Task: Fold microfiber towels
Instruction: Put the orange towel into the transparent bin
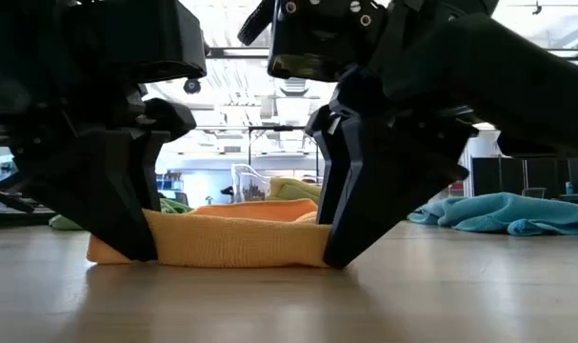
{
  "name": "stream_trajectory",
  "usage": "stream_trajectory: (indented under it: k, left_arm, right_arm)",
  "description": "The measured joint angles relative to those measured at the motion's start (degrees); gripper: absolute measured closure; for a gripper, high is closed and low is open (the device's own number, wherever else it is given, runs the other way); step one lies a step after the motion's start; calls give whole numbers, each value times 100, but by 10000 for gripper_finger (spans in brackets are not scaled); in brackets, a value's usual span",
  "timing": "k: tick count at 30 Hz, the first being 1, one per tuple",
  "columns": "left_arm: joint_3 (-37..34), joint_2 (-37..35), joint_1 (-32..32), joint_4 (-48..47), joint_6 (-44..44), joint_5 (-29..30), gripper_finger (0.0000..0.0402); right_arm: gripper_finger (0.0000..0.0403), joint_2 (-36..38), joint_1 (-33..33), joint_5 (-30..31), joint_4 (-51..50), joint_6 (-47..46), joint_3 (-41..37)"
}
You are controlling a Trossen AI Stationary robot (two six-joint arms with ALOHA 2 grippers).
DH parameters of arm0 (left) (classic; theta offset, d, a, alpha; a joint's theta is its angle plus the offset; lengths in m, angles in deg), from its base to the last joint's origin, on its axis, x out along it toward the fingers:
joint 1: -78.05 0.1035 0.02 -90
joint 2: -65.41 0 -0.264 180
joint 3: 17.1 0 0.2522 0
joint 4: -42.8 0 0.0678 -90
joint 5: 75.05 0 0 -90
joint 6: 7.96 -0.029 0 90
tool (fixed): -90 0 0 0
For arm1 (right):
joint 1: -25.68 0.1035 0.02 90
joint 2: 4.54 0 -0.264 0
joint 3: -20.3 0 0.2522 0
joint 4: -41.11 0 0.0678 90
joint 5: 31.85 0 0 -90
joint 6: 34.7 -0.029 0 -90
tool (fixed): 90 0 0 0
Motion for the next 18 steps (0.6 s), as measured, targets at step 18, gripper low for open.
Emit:
stream_trajectory:
  k: [18]
  left_arm:
    - [7,-622,300,-81,-158,-792,390]
  right_arm:
    - [389,578,-2,-187,-144,-751,-2]
